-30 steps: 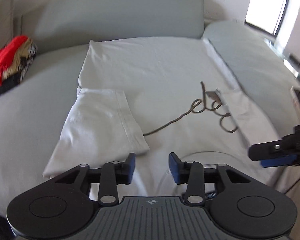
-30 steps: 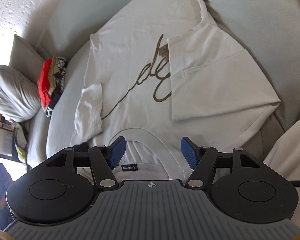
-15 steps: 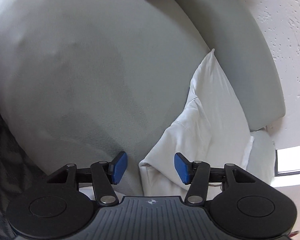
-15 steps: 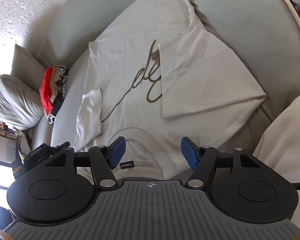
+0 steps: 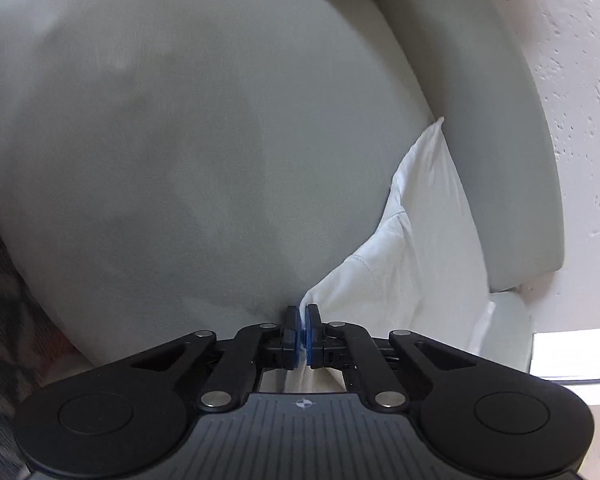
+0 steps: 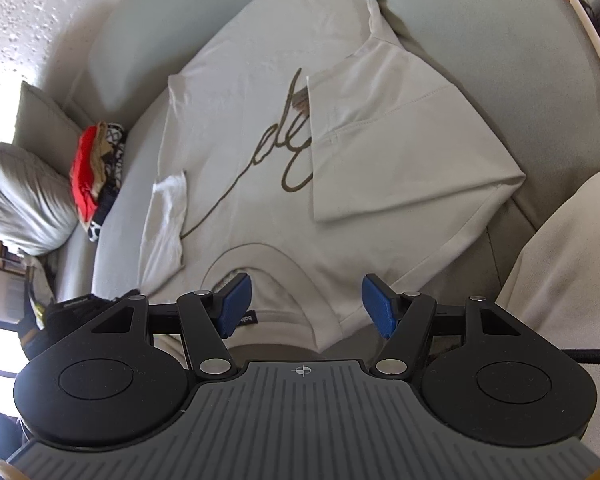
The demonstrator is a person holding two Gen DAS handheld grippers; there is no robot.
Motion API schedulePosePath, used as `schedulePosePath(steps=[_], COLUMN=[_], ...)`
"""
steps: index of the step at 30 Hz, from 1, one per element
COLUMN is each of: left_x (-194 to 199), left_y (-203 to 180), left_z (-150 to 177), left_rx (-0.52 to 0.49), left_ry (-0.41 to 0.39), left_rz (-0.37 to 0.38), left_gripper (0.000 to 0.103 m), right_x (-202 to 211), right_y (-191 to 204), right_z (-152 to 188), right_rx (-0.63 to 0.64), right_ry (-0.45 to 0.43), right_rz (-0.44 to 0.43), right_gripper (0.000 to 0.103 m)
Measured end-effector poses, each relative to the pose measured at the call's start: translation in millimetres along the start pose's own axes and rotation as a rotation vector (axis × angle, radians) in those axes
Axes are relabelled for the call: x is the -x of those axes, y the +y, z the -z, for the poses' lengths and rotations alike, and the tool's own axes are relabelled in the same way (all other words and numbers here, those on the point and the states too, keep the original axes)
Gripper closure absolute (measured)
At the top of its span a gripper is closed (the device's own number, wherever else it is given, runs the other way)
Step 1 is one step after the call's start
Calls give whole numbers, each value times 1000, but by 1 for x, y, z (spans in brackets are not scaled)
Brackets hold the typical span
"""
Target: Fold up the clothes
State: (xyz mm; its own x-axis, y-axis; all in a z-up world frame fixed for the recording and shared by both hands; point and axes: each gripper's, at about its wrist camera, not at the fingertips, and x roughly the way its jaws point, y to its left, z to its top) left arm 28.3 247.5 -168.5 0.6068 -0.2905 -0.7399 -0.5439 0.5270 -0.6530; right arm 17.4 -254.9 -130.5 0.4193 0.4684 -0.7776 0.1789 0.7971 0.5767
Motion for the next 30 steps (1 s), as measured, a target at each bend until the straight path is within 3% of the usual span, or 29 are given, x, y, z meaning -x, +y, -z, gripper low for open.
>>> schedulePosePath(steps=[5,8,10,12,15,18,23,26,30], left_x=[5,15,23,30,36,29,-14,-39,-30], left_y=[-28,-41,-50,-59,-84,-108,-140,-137,-123], left_z=[9,20,28,35,55,74,127,151,189], left_rx=[-186,-268,-323,-378,-462,-562,-829,-866,-978], left_ry=[-45,-99,-135,-170,-229,-193,-92,8,17], left_rz=[-142,-211,-257,-303,-305,-233,-207,-246,-276], left_gripper=[97,93,74,73,74,74,74,75,75], right_x=[8,18,26,30,16,-6,-33,-29,-24], right_y=[-2,-7,-11,-13,-13,-6,9,13,8], right_z=[2,1,1,-1,-11,-21,-17,0,25], right_rx=[6,-2,-8,-9,19,77,253,309,286], right_ry=[-31,-111,-167,-209,-202,-198,-172,-121,-11], right_rz=[16,44,64,89,131,177,323,346,351], right_gripper=[36,36,46,74,79,79,80,78,75])
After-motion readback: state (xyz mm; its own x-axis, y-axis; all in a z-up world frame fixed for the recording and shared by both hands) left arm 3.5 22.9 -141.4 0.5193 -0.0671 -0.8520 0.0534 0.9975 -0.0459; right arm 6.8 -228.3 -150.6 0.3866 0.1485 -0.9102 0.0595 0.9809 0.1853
